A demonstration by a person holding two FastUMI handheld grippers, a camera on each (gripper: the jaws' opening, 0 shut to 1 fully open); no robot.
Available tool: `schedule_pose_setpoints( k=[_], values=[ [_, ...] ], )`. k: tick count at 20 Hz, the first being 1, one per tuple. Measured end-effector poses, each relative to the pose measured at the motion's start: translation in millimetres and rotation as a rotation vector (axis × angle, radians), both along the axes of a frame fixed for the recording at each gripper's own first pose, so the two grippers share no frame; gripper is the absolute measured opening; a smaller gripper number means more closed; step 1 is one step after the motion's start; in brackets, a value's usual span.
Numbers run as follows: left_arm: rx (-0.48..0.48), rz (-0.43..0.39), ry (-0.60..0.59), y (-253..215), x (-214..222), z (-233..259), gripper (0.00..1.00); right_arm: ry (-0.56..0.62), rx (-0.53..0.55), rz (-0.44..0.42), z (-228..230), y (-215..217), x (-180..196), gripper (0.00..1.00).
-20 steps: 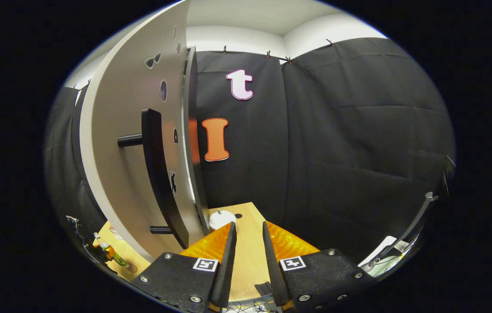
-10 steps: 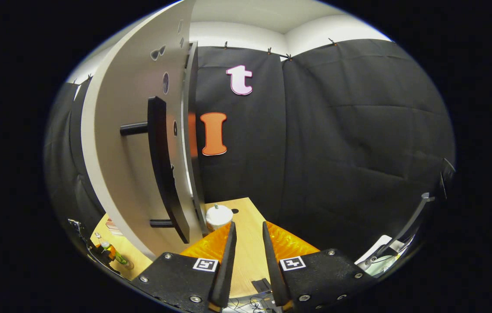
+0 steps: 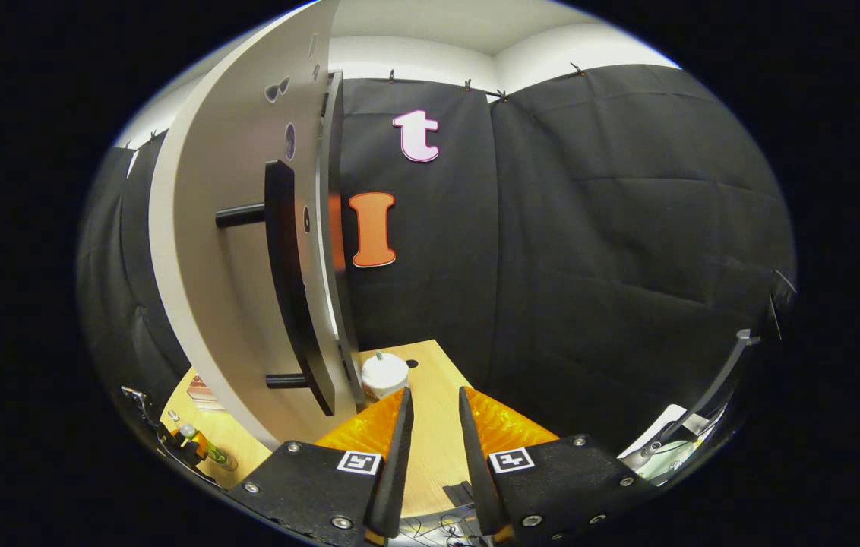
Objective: Open the cabinet door with the right hand, grasp the bottle in the cabinet with the left hand and place it on the coaster, then close the cabinet door with the right hand.
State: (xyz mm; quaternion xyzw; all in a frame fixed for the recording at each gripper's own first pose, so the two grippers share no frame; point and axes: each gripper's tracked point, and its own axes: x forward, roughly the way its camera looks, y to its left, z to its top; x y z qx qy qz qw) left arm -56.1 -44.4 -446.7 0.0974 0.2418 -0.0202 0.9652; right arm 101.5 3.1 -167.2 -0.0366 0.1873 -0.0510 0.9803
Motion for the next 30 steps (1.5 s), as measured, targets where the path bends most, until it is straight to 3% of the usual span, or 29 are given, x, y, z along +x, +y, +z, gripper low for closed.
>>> schedule_pose_setpoints(
  k=[6,18,19,20,25,26,30],
  values=[
    [-0.002,0.039,0.057,8,-14,-12,0.88,0.001,-0.008,0.007,-1,3,1,0.38],
    [-0.051,0.086,0.05,13,-28,26,0.88,0.002,0.006,0.039,-6,11,11,0.38],
    [-0.056,0.084,0.046,12,-29,32,0.88,0.0,0.007,0.046,-6,12,12,0.38],
    [-0.057,0.079,0.039,11,-31,38,0.88,-0.004,0.008,0.054,-5,15,13,0.45],
    [-0.045,0.023,0.007,-2,-43,79,0.88,-0.027,0.014,0.059,-1,9,20,0.48],
    [-0.039,0.008,-0.007,-5,-46,92,0.88,-0.032,0.028,0.06,0,9,21,0.57],
    [-0.052,-0.034,-0.078,-19,-47,154,0.88,-0.053,0.018,0.061,4,11,23,0.54]
  ],
)
